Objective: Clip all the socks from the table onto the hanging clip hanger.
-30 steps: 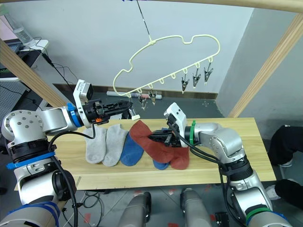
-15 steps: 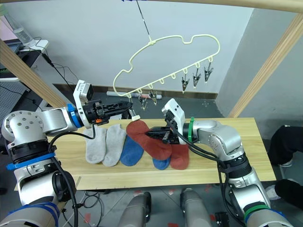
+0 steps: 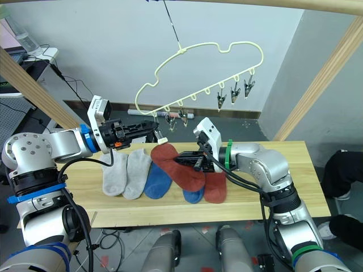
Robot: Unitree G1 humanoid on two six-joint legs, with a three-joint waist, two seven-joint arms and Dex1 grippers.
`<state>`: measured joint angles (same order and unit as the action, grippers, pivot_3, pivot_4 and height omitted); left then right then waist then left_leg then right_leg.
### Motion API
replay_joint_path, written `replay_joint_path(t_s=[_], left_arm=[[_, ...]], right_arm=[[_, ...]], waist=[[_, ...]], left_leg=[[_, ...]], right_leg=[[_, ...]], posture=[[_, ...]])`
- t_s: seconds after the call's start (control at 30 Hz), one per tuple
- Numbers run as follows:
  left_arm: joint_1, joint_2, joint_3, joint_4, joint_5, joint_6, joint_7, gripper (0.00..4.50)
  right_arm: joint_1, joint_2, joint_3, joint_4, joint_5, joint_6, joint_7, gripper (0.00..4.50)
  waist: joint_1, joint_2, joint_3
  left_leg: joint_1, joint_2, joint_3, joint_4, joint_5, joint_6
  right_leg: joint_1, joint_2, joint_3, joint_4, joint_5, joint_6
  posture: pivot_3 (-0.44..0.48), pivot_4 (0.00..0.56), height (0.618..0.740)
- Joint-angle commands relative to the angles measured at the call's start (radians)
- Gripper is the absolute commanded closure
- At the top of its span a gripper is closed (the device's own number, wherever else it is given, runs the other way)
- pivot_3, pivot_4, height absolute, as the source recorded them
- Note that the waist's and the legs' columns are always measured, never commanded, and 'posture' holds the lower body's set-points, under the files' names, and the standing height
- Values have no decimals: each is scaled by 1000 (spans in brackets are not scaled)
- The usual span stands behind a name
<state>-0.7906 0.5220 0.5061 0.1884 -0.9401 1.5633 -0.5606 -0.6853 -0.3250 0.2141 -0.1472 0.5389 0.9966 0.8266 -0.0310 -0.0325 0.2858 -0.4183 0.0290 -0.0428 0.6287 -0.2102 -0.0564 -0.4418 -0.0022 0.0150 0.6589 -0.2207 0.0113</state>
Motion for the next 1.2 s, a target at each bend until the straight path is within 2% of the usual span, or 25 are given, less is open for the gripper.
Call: replay_joint_path(t_s=[0.03, 1.0, 1.2], left_arm=[[15, 16, -14, -18, -8, 8, -9, 3834], [12, 20, -37, -7, -7, -14, -20, 3834], [29, 37, -82, -39, 2, -65, -56, 3834]], right_arm=[[6, -14, -33, -39, 39, 10, 10, 4462], [-23, 23, -40, -5, 50, 0, -38, 4462], [-25, 24, -43, -4, 51, 0, -43, 4462]], waist=[[0, 0, 0], [-1, 0, 0], [-1, 0, 0]], left_leg=[[0, 0, 0, 0, 0, 0], [0, 0, 0, 0, 0, 0], [0, 0, 0, 0, 0, 0]], right_leg=[[0, 0, 0, 0, 0, 0], [0, 0, 0, 0, 0, 0], [0, 0, 0, 0, 0, 0]], posture=[[40, 286, 740], [29, 283, 740], [30, 282, 740]])
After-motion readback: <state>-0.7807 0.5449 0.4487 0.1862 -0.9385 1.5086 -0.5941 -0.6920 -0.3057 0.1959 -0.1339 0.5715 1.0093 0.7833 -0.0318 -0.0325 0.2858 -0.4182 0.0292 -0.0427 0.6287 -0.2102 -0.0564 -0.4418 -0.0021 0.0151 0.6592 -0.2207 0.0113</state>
